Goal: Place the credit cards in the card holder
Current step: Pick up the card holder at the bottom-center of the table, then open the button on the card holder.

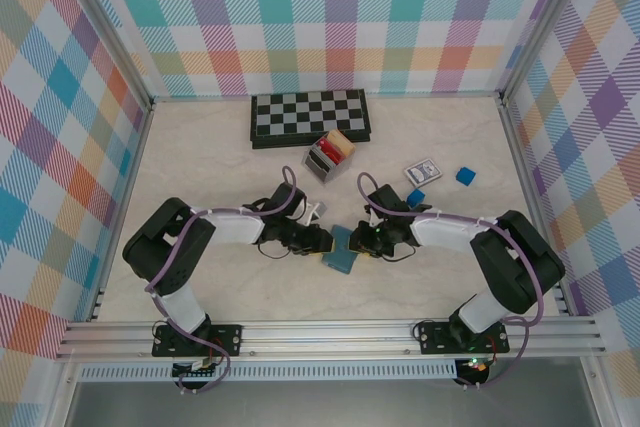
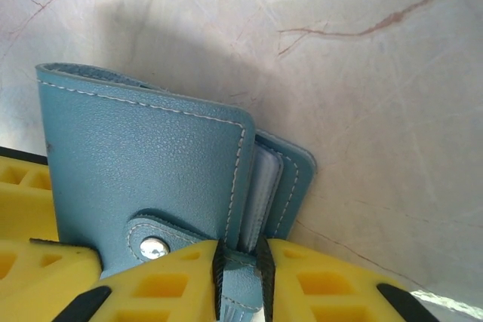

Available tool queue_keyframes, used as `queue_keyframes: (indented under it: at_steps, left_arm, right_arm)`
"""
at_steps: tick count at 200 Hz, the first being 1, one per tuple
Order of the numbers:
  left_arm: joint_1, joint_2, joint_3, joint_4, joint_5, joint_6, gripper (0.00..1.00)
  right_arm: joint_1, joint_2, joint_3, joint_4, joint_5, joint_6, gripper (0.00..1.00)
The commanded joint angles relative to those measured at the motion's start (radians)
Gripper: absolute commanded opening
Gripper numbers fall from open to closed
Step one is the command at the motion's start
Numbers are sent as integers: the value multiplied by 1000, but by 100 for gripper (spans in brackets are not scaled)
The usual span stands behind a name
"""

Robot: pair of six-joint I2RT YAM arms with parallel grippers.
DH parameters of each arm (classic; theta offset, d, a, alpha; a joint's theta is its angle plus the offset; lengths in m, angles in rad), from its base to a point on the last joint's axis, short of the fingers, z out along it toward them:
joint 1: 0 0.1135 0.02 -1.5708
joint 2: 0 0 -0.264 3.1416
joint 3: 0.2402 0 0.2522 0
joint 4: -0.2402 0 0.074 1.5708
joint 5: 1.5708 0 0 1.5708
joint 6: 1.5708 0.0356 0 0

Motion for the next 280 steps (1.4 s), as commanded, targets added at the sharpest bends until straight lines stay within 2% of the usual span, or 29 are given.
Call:
queue_keyframes:
  at_steps: [1, 49, 116, 135, 155, 162, 198, 213, 241, 258, 280]
  left_arm:
    - [-19, -49, -39, 106, 8, -58, 24]
    - [-27, -70, -84, 190, -8, -121, 12]
    - [-46, -80, -93, 248, -44, -179, 10]
    - [-47, -88, -96, 252, -45, -183, 10]
    - [-48, -104, -102, 263, -54, -192, 9]
    - [-49, -111, -106, 264, -59, -195, 9]
    - [-48, -162, -128, 243, -130, -192, 6]
    - [-48, -182, -140, 235, -158, -194, 4]
    - [-48, -200, -156, 220, -171, -184, 2]
    - [-49, -196, -162, 221, -164, -187, 1]
    - [-47, -186, -164, 218, -158, -187, 1]
  right_arm:
    - [-1, 11, 18, -63, 71, -28, 23]
    - [19, -48, 87, -141, 84, -55, 30]
    - [98, 8, 183, -202, 163, -22, 45]
    - [120, 46, 203, -245, 236, 12, 47]
    - [133, 82, 200, -219, 215, 7, 46]
    - [141, 95, 205, -231, 220, 6, 46]
    - [178, 109, 223, -364, 346, -9, 27]
    - [178, 97, 211, -422, 407, -16, 23]
    - [173, 61, 177, -482, 487, -30, 17]
    - [157, 39, 147, -466, 478, -33, 13]
    - [151, 23, 148, -467, 465, -35, 14]
